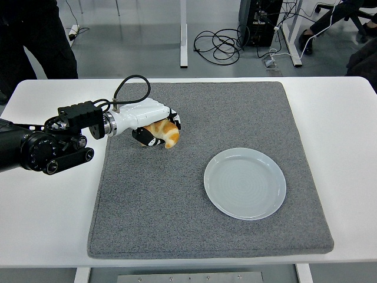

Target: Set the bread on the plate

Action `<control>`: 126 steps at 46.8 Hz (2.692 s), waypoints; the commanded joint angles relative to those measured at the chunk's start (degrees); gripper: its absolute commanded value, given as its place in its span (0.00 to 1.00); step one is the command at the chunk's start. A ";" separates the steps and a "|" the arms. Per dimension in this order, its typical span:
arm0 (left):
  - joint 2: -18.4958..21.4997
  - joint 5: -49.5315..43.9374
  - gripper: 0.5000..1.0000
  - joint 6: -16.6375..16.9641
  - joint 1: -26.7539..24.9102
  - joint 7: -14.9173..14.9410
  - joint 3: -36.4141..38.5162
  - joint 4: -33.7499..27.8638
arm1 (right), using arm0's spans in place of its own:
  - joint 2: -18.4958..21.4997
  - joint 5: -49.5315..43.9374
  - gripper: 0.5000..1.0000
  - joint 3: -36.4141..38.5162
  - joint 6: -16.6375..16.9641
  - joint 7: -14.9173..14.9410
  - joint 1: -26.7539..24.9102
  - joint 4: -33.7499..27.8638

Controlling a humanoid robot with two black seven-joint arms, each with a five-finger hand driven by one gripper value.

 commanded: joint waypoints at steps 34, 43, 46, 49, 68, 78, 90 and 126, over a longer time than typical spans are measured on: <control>2.06 -0.96 0.00 -2.34 -16.46 -0.77 -0.62 -0.09 | 0.00 0.00 1.00 0.00 0.00 0.00 0.00 0.00; 2.15 -0.96 0.00 -2.34 -16.63 -0.68 -0.71 -0.09 | 0.00 0.00 1.00 0.00 0.00 0.00 0.00 0.00; 2.15 -0.96 0.00 -2.34 -16.81 -0.77 -0.71 -0.09 | 0.00 0.00 1.00 0.00 0.00 0.00 0.00 0.00; 2.15 -0.96 0.00 -2.34 -16.81 -0.68 -0.80 -0.09 | 0.00 0.00 1.00 0.00 0.00 0.00 0.00 0.00; 0.66 -1.13 0.00 -2.34 -16.98 -0.59 -0.88 -0.09 | 0.00 0.00 1.00 0.00 0.00 0.00 0.00 0.00; -3.91 -1.84 0.00 -2.34 -17.51 -0.33 -0.97 0.08 | 0.00 0.00 1.00 -0.08 0.00 0.00 0.00 0.00; -13.22 -4.03 0.00 -3.31 -18.57 -0.41 -0.97 4.21 | 0.00 0.00 1.00 0.00 0.00 0.00 0.00 0.00; -14.38 -5.09 0.00 -7.62 -18.74 -0.94 -4.57 4.48 | 0.00 0.00 1.00 0.00 0.00 0.00 0.00 0.00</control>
